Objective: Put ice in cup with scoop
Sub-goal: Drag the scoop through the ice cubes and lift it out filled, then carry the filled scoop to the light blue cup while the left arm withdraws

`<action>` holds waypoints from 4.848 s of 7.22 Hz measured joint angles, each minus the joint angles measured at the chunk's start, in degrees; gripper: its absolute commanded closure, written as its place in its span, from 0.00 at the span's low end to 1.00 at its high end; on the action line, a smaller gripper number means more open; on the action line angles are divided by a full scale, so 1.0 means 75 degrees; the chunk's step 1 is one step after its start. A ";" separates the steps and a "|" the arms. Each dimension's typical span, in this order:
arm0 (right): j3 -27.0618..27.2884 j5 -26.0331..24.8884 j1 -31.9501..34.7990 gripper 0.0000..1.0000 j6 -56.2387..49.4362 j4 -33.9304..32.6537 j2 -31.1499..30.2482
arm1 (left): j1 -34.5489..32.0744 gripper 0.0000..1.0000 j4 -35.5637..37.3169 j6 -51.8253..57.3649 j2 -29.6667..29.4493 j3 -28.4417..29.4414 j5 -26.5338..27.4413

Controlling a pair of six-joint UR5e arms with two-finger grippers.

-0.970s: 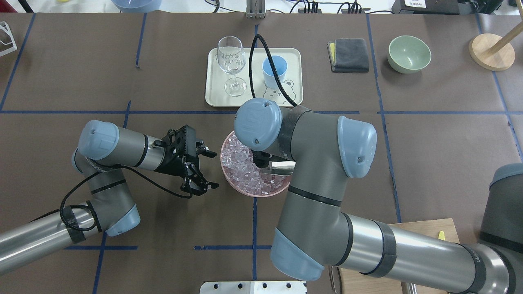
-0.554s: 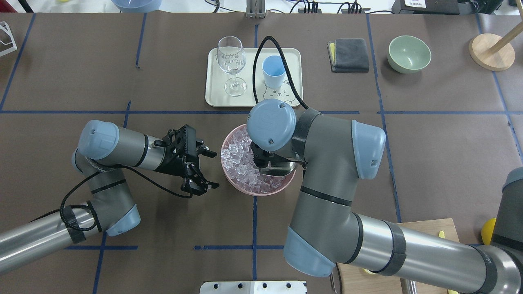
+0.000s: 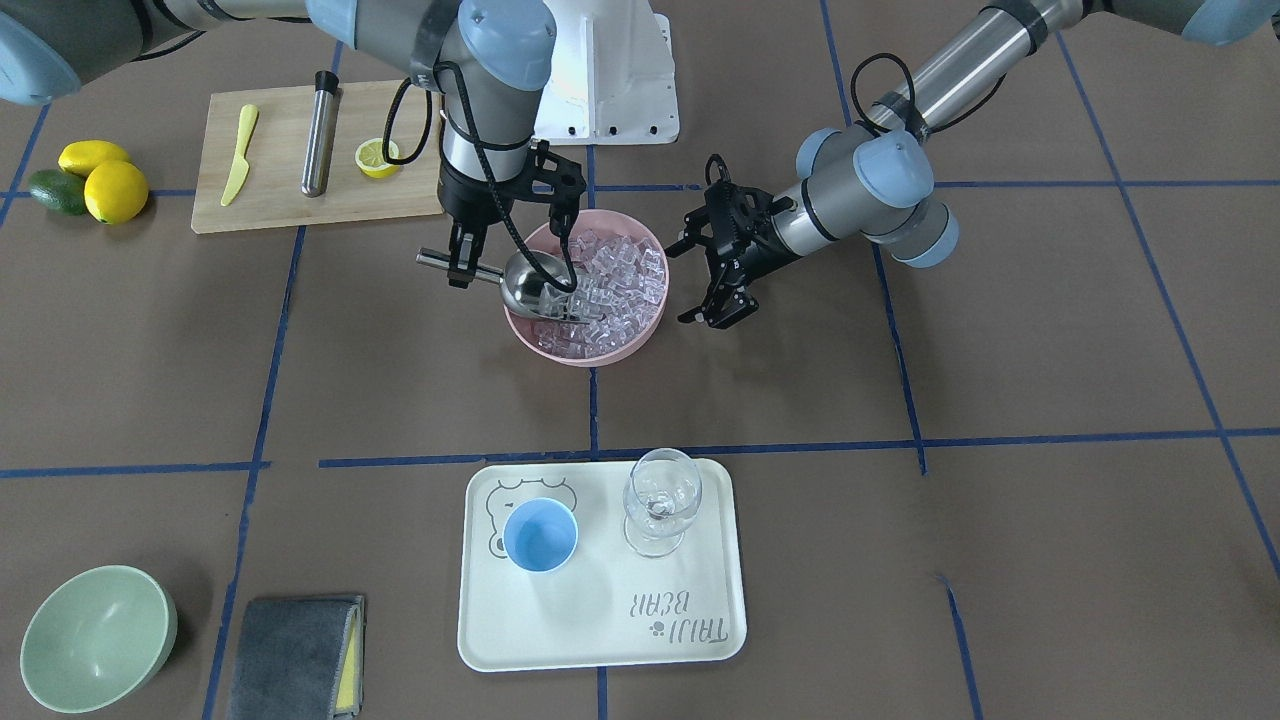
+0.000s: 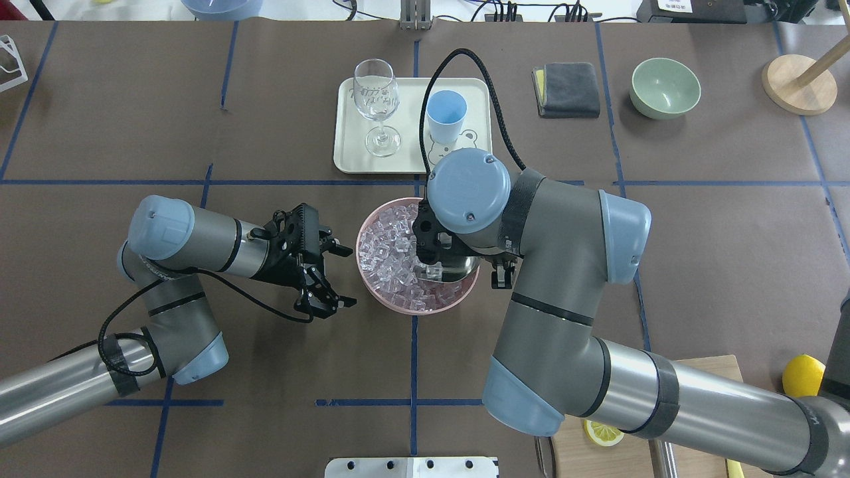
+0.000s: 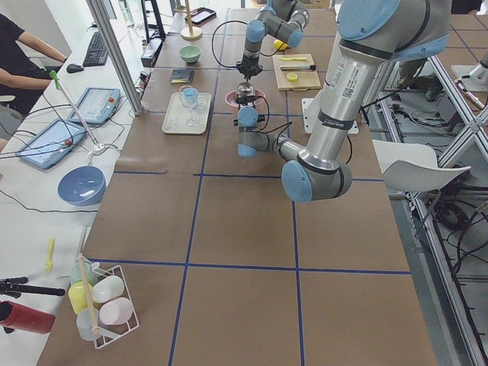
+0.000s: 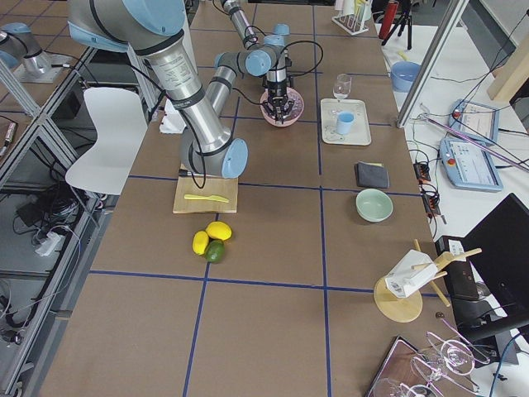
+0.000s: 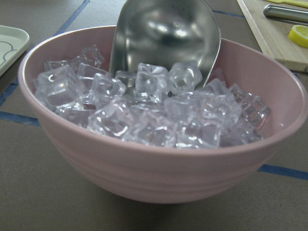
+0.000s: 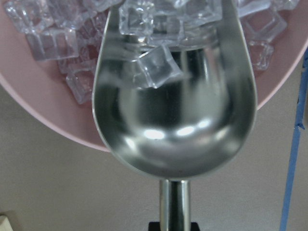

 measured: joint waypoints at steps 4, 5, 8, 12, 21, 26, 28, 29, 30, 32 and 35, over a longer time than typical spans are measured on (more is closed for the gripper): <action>0.0092 0.0575 0.0256 1.00 0.0019 0.1067 -0.0467 | 0.0000 0.00 0.0031 0.0005 -0.0004 -0.0005 0.0009; 0.0095 0.0731 0.0325 1.00 0.0033 0.1227 -0.0504 | 0.0000 0.00 0.0039 0.0005 -0.0008 -0.0006 0.0009; 0.0138 0.1054 0.0479 1.00 0.0046 0.1426 -0.0547 | 0.0000 0.00 0.0044 0.0005 -0.0015 -0.0002 0.0012; 0.0451 0.1341 0.0526 1.00 0.0066 0.1447 -0.0707 | 0.0000 0.00 0.0044 0.0005 -0.0016 -0.0006 0.0011; 0.0632 0.3231 0.1481 1.00 0.0666 0.4186 -0.1967 | 0.0000 0.00 0.0056 0.0017 -0.0006 0.0002 0.0021; 0.0625 0.3858 0.1763 1.00 0.1797 0.6261 -0.2534 | -0.0069 0.00 0.0088 0.0009 0.0011 0.0006 0.0020; 0.0636 0.3890 0.1863 1.00 0.2080 0.6425 -0.2555 | -0.0182 0.00 0.0306 -0.0006 0.0021 -0.0014 0.0010; 0.0646 0.3918 0.1959 1.00 0.2225 0.6416 -0.2547 | -0.0315 0.00 0.0376 -0.0026 0.0044 -0.0047 0.0000; 0.0658 0.4039 0.2136 1.00 0.2295 0.6327 -0.2542 | -0.0480 0.00 0.0404 -0.0036 0.0143 -0.0136 -0.0011; 0.0678 0.4416 0.2626 1.00 0.2330 0.6064 -0.2546 | -0.0868 0.00 0.0422 -0.0041 0.0499 -0.0467 -0.0140; 0.0696 0.4557 0.3373 1.00 0.2335 0.4601 -0.2441 | -0.1865 0.00 0.0671 -0.0050 0.1043 -0.0819 -0.0474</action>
